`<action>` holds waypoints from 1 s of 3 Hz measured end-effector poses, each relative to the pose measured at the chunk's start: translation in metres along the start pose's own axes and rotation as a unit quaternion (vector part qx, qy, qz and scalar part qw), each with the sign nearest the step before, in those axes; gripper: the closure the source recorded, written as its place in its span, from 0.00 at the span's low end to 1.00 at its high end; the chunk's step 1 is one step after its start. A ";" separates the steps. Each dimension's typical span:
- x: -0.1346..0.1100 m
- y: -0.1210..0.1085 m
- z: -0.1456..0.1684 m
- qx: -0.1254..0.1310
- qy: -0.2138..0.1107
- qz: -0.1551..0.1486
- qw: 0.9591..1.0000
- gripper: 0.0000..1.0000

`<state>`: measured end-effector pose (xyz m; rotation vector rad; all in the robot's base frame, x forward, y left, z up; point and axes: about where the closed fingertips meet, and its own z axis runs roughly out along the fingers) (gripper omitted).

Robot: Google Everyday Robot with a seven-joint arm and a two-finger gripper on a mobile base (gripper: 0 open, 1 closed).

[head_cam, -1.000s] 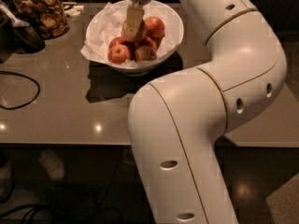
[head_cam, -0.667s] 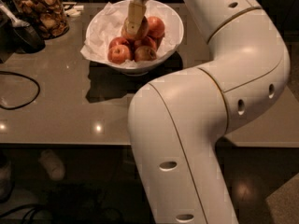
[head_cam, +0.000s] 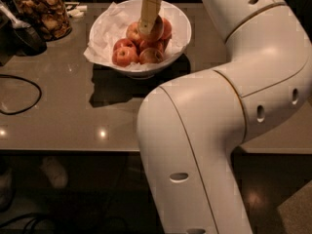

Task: Pick apple from white bowl

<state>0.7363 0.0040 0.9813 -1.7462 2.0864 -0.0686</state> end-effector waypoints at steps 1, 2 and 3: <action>0.014 0.001 -0.004 0.000 0.009 0.026 1.000 1.00; 0.017 0.002 -0.013 0.003 0.006 0.038 0.999 1.00; 0.015 0.003 -0.020 0.005 0.002 0.038 0.999 1.00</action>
Offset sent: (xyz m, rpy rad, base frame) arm -0.0289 -0.0322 0.0189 0.0147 0.0416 -0.1036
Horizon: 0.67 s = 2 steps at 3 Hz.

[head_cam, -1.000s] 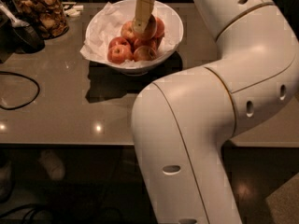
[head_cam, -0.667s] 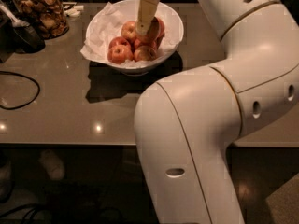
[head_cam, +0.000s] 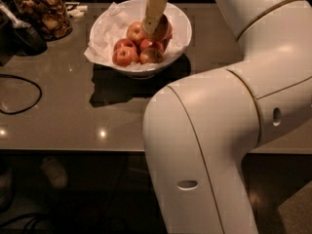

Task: Pick apple from white bowl

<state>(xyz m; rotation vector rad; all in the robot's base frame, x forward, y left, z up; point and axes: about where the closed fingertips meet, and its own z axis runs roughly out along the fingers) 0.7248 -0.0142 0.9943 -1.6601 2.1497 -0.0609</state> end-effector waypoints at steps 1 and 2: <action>-0.001 0.002 -0.003 -0.002 -0.001 0.002 1.000 1.00; -0.011 0.001 -0.020 0.009 -0.020 -0.008 1.000 1.00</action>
Offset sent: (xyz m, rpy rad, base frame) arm -0.0203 0.0057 0.0529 0.0420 -0.0510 0.0528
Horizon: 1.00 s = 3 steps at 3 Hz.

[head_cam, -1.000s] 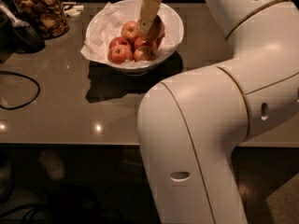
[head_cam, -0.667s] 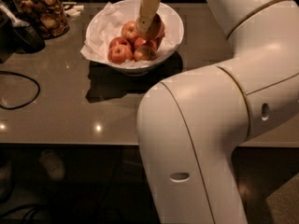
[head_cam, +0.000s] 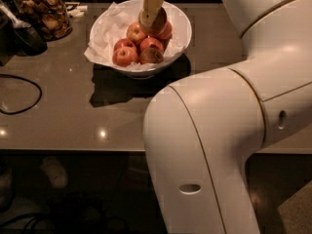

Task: Pick apple from white bowl

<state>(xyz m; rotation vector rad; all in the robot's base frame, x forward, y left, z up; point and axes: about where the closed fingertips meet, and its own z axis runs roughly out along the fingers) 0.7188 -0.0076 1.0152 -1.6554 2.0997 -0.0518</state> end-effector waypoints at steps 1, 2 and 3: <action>-0.013 0.002 -0.016 0.007 -0.021 -0.018 1.000 1.00; -0.024 0.004 -0.028 0.010 -0.034 -0.035 0.999 1.00; -0.030 0.005 -0.036 0.013 -0.046 -0.040 0.998 1.00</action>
Offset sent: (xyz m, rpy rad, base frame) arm -0.0130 0.0145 0.0635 0.0283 -0.0461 0.1219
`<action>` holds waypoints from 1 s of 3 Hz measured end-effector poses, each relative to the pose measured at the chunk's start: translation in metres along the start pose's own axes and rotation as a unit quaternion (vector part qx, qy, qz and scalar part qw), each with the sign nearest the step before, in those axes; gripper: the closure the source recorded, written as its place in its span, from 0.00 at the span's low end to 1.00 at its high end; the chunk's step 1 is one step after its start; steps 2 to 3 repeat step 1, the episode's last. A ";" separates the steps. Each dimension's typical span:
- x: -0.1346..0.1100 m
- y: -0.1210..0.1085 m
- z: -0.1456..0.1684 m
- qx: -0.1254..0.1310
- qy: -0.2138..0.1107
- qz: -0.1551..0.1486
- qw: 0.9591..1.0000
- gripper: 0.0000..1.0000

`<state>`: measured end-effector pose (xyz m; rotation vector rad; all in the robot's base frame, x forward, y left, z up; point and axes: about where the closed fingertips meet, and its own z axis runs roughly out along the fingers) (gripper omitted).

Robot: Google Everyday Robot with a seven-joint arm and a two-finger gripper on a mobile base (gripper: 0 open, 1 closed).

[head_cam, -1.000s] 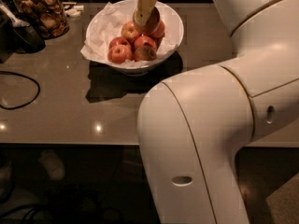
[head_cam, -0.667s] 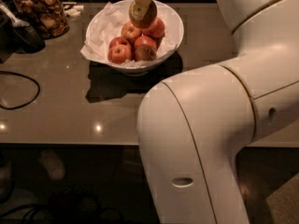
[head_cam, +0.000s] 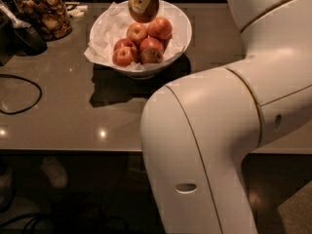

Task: Pick apple from white bowl

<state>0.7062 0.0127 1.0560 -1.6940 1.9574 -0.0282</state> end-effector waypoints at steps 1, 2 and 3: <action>-0.005 -0.001 -0.006 0.006 -0.005 -0.004 1.000 1.00; -0.005 -0.001 -0.006 0.006 -0.005 -0.004 1.000 1.00; -0.005 -0.001 -0.006 0.006 -0.005 -0.004 1.000 1.00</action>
Offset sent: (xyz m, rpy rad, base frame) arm 0.0000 0.0000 0.0000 0.0000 0.0000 0.0000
